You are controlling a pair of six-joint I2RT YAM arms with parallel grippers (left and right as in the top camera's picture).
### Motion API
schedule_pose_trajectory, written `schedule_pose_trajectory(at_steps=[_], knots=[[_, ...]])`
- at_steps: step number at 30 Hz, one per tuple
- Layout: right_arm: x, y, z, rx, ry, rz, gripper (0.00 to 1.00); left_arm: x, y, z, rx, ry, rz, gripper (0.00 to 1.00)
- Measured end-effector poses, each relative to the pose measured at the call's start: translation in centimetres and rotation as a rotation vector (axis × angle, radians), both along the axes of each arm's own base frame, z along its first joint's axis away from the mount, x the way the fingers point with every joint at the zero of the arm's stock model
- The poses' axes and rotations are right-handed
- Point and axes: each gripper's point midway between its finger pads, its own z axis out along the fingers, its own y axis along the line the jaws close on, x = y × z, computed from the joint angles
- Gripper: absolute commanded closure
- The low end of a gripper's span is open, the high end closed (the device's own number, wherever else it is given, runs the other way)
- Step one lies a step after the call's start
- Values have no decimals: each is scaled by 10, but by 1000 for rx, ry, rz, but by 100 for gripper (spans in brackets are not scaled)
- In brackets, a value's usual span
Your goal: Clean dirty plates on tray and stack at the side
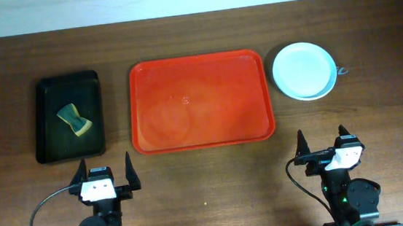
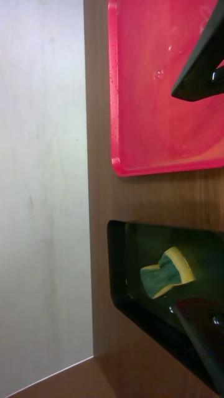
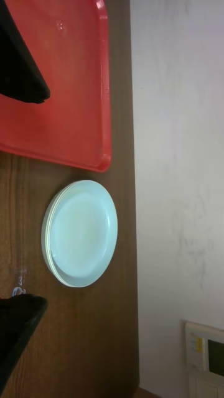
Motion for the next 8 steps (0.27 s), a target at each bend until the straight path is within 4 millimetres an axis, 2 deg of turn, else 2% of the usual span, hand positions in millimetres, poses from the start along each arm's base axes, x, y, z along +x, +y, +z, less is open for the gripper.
schedule_pose_trajectory(at_steps=[8], knots=[[0,0,0,0,0,0,1,0,0,0,0,0,0,1]])
